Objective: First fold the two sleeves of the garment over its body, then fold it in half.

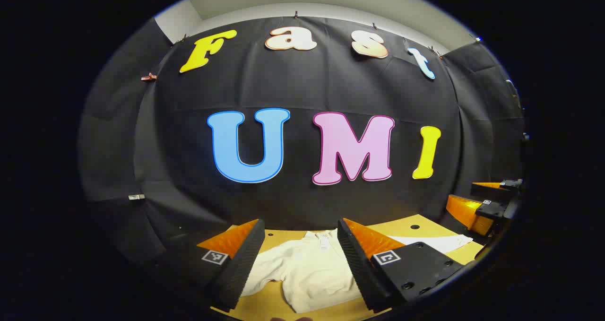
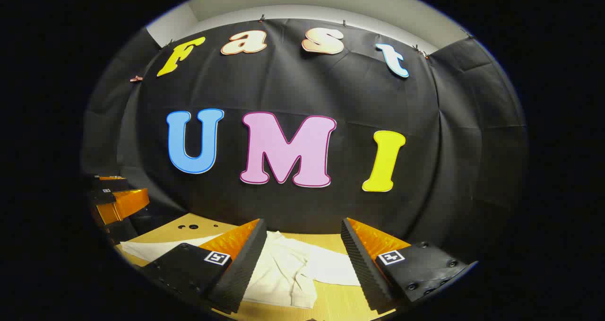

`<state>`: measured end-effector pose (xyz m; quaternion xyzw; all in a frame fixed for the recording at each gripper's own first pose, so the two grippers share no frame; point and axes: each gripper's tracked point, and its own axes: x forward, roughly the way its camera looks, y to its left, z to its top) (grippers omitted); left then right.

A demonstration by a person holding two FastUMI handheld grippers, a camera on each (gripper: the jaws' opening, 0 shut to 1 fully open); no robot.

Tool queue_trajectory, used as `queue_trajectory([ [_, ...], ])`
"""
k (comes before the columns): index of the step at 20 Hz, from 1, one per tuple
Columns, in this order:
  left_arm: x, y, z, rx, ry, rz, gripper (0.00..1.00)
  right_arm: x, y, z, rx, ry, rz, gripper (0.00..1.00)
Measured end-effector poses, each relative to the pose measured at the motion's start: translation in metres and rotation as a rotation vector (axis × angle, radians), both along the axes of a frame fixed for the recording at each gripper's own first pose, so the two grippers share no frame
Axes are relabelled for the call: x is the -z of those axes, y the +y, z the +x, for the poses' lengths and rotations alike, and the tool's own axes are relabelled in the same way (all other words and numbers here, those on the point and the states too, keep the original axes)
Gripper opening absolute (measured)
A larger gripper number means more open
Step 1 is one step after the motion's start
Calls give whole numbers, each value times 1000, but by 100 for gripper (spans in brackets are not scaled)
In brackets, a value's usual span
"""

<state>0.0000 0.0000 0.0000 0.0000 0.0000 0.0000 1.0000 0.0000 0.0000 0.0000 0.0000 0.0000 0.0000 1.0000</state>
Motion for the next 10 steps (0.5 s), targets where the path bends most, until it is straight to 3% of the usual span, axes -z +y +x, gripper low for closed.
queue_trajectory([
  [5, 2, 5, 2, 1, 8, -4, 95, 5, 5, 0, -8, 19, 0, 97],
  [10, 6, 4, 3, -2, 18, -3, 95, 11, 10, 1, -32, 41, 98, 97],
])
